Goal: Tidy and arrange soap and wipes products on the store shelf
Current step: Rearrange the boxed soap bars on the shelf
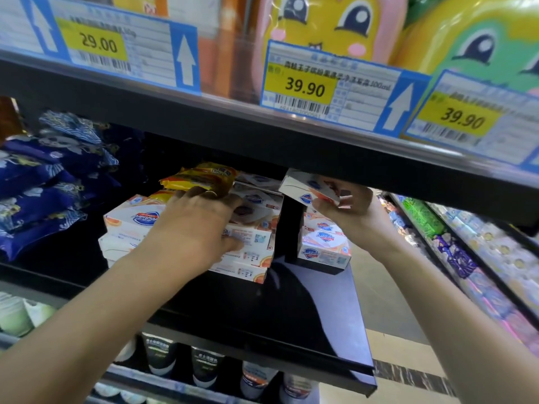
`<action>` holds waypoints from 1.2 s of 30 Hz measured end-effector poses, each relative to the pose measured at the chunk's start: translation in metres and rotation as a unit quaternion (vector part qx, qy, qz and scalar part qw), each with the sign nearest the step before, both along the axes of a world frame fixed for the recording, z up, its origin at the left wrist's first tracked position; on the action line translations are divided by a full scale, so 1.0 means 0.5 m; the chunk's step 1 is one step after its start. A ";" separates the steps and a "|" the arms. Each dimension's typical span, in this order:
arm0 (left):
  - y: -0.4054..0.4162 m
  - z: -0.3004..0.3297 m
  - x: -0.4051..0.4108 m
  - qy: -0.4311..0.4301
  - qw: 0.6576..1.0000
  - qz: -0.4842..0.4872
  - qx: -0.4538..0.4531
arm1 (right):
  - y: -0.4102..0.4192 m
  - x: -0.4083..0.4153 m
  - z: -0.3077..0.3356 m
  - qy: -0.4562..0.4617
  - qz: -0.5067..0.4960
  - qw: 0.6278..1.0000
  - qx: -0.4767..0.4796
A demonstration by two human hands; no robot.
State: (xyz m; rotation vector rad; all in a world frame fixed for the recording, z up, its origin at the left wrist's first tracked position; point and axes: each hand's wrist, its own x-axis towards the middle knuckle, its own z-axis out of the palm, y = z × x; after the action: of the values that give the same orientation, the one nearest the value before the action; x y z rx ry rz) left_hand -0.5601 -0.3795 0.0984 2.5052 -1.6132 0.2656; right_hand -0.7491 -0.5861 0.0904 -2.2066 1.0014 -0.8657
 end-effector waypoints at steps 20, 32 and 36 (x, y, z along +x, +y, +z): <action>-0.130 -0.151 -0.271 0.097 0.985 -0.134 -0.057 | -0.120 -0.057 -0.077 0.121 -0.004 0.991 -0.060; -0.173 -0.184 -0.259 0.130 0.978 -0.104 -0.126 | -0.126 -0.043 -0.094 0.109 -0.032 0.993 -0.022; -0.156 -0.169 -0.260 0.123 0.980 -0.104 -0.118 | -0.097 -0.036 -0.072 0.155 -0.047 0.985 -0.053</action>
State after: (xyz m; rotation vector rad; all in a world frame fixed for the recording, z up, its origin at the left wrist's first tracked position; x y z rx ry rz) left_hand -0.6900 -0.4573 0.0139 2.0836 -1.6197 0.1084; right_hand -0.7671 -0.6347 0.0544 -2.4533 1.2369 -0.6396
